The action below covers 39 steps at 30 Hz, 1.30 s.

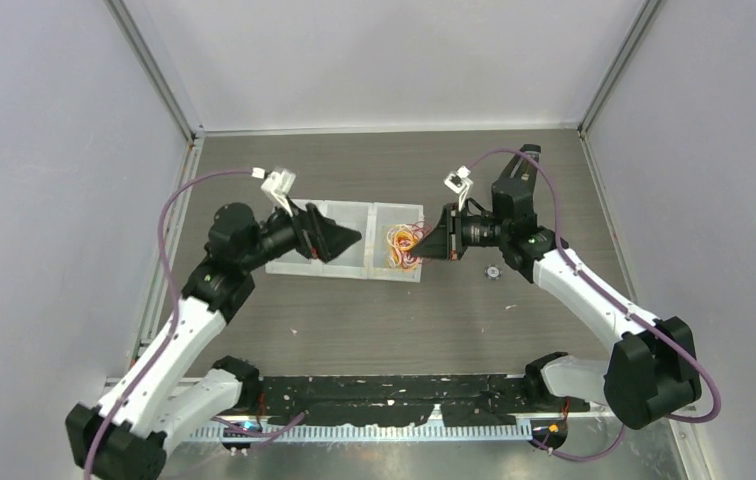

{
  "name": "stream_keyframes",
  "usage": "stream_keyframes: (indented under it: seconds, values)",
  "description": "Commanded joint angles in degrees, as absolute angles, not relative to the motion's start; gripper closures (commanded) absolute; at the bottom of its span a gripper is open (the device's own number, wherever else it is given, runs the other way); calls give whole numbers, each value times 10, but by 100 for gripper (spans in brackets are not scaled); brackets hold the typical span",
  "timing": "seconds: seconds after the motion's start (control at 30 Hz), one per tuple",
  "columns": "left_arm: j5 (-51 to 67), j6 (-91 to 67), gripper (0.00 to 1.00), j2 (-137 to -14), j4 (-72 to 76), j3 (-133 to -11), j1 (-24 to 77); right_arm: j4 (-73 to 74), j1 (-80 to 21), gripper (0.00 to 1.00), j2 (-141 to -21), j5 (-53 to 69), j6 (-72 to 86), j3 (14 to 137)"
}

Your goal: Untangle the cables

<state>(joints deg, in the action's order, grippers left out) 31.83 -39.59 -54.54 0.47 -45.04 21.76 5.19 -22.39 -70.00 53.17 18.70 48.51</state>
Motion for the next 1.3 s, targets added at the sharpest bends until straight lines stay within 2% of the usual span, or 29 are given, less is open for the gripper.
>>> stream_keyframes:
  seconds: [0.0, 0.2, 0.37, 0.43, 0.53, 0.6, 0.67, 0.8, 0.93, 1.17, 1.2, 1.23, 1.27]
  values:
    - [221, -110, 0, -462, -120, -456, 308, -125, -214, 95, -695, 570, 360, 471]
    - [112, -28, 0, -506, -108, -476, 460, -214, -227, 95, -707, 580, 471, 452]
    - [66, 19, 3, -580, -99, -528, 507, -214, -251, 95, -694, 604, 471, 447]
    - [57, 27, 14, -594, -96, -544, 507, -196, -257, 94, -691, 616, 455, 446]
    - [55, 50, 47, -599, -104, -556, 498, -166, -259, 95, -686, 643, 414, 444]
    - [96, 58, 63, -587, -105, -548, 473, -109, -259, 95, -681, 664, 352, 450]
    - [149, 73, 73, -571, -105, -536, 443, -2, -259, 94, -677, 670, 251, 466]
    - [234, 96, 100, -561, -129, -539, 374, 211, -259, 95, -681, 651, 62, 508]
    - [276, 97, 100, -562, -146, -552, 325, 325, -255, 95, -687, 643, -28, 527]
    - [371, 83, 100, -517, -141, -512, 334, 296, -245, 94, -679, 652, -7, 526]
    - [365, 82, 81, -511, -142, -509, 352, 279, -244, 94, -679, 651, 3, 524]
    - [346, 80, 49, -509, -144, -508, 369, 269, -245, 95, -679, 648, 25, 523]
    - [325, 71, 29, -507, -139, -505, 388, 240, -245, 95, -676, 646, 38, 515]
